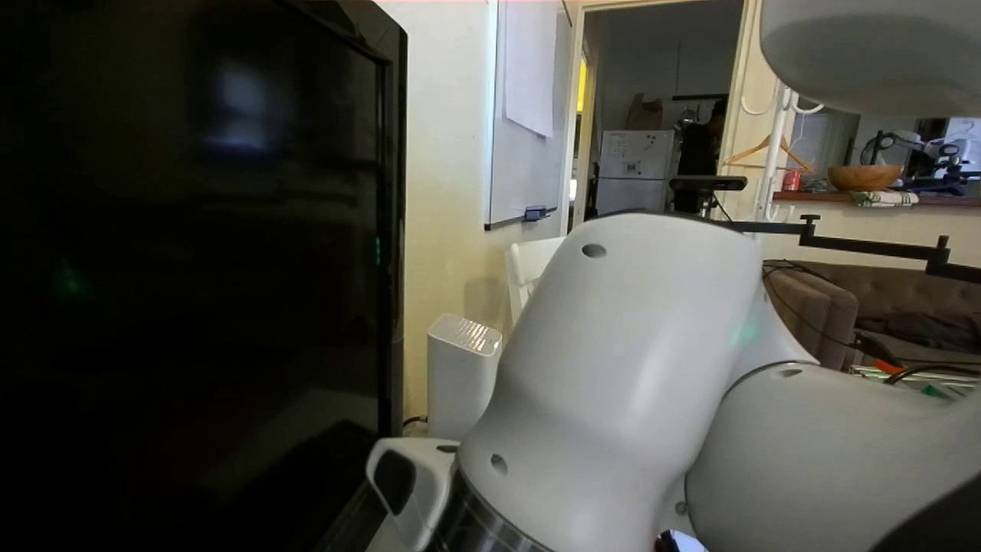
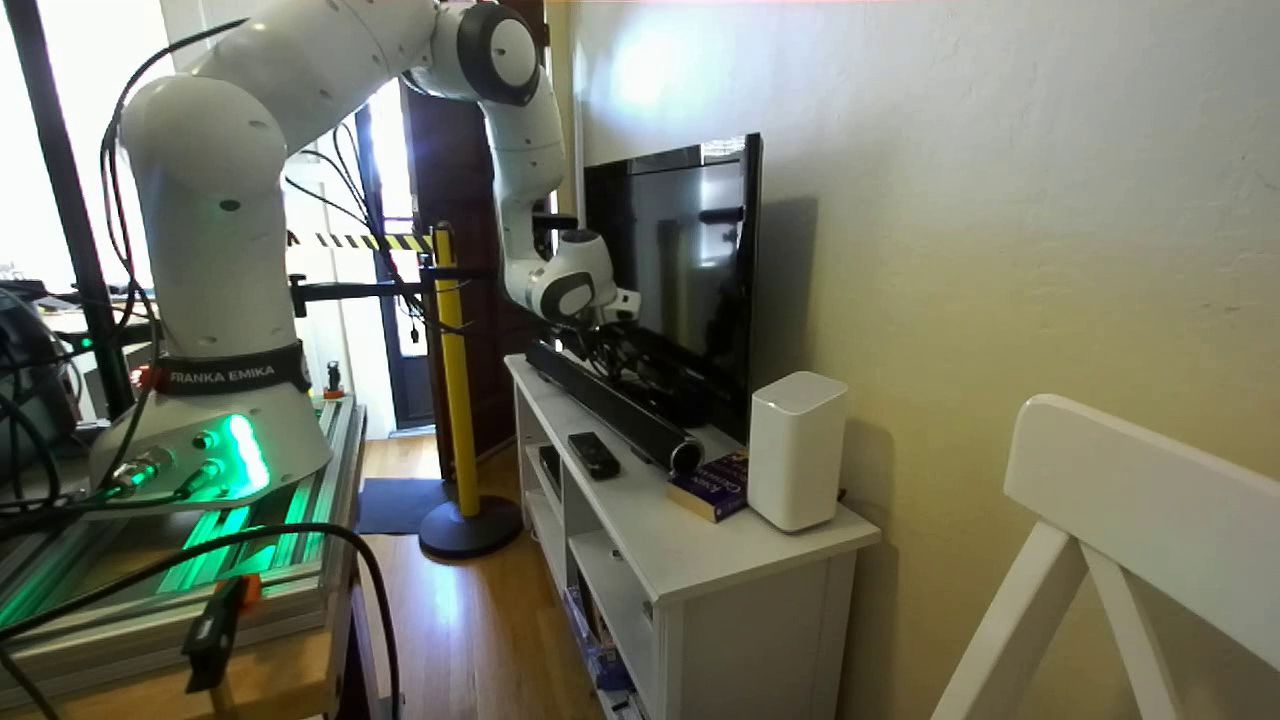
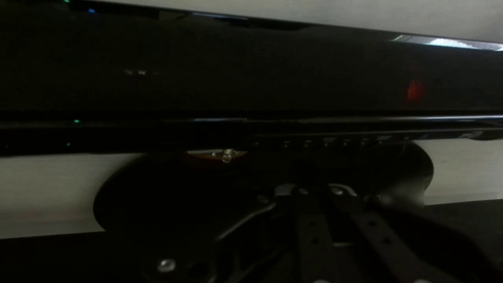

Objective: Press the button on the keyboard

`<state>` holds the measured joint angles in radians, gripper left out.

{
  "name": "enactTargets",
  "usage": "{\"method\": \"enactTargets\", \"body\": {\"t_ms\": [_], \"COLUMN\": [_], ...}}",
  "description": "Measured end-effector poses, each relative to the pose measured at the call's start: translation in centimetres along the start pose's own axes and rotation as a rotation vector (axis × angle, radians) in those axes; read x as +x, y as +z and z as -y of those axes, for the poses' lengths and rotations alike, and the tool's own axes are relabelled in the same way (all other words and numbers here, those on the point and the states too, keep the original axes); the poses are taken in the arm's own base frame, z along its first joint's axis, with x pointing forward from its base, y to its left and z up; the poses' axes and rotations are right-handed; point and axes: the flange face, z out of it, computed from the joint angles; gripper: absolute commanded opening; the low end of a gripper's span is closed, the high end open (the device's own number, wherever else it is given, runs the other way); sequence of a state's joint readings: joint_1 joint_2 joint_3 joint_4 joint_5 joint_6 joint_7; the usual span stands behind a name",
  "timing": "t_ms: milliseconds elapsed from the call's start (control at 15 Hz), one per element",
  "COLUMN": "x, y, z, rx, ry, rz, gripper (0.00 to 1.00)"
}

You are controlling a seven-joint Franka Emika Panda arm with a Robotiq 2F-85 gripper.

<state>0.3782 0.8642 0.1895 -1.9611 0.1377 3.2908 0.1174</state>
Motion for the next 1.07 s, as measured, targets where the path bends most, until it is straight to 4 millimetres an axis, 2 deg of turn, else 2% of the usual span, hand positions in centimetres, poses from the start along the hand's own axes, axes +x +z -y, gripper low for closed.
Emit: {"method": "enactTargets", "body": {"t_ms": [1067], "x": [-0.32], "y": [0.29], "z": [0.12], "rx": [0.02], "ry": [0.022], "rz": [0.011], "gripper": [0.0]}}
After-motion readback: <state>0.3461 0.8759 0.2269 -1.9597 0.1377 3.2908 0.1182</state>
